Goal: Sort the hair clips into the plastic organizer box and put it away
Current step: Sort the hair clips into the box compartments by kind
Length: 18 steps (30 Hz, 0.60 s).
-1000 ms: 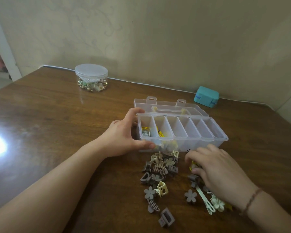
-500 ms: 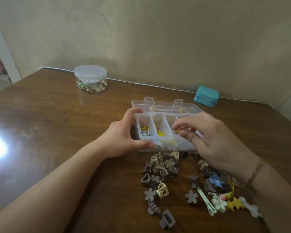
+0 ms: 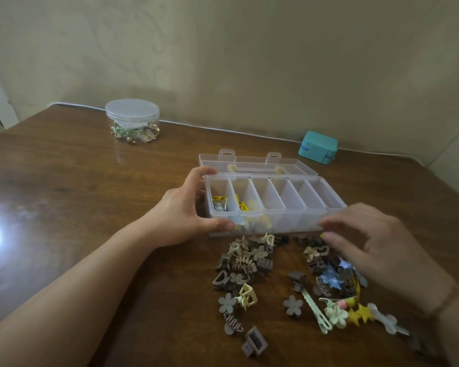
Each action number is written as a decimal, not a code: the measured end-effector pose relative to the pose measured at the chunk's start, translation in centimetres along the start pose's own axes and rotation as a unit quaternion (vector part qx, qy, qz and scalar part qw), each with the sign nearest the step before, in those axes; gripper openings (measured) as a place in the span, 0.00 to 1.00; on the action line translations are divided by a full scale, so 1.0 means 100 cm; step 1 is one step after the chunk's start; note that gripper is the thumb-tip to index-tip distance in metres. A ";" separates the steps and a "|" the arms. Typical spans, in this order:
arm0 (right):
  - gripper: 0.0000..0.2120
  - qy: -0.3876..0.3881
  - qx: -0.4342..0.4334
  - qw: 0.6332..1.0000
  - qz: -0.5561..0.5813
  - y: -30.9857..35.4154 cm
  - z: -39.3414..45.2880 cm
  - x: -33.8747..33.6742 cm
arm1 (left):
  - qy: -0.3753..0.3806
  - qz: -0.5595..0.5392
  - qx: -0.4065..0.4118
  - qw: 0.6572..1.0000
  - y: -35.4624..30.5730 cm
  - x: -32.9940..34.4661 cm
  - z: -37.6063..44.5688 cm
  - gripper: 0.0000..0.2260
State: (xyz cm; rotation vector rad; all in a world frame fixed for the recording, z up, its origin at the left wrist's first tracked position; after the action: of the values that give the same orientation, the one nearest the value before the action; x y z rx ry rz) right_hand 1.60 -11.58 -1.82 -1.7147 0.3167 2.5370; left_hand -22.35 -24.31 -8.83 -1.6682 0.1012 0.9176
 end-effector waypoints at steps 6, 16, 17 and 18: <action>0.14 0.033 0.015 0.999 0.017 0.013 -0.058 -0.004 | -0.001 -0.012 0.007 1.000 -0.003 0.000 -0.001 0.45; 0.08 -0.052 -0.130 0.988 -0.069 0.059 -0.077 0.024 | -0.001 -0.016 0.009 1.000 -0.003 0.001 -0.001 0.45; 0.07 -0.067 -0.137 0.985 -0.080 0.059 -0.077 0.022 | -0.001 -0.016 0.009 1.000 -0.004 0.001 -0.001 0.45; 0.07 -0.084 -0.138 0.983 -0.087 0.060 -0.077 0.019 | 0.000 -0.016 0.009 1.000 -0.004 0.001 -0.001 0.45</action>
State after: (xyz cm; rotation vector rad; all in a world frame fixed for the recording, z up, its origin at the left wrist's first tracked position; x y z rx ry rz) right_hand 6.96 -19.11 -5.51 -1.5106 -0.1955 2.6682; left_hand -22.08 -24.24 -8.58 -1.6491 0.0813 0.8900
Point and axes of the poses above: each hand's wrist, its own z-axis towards the middle knuckle, its own x-axis out of the palm, y = z × x, the point moved 8 cm from there along z, towards the middle knuckle, and after that the axes turned 9 degrees about -x, right-handed, at the moved point
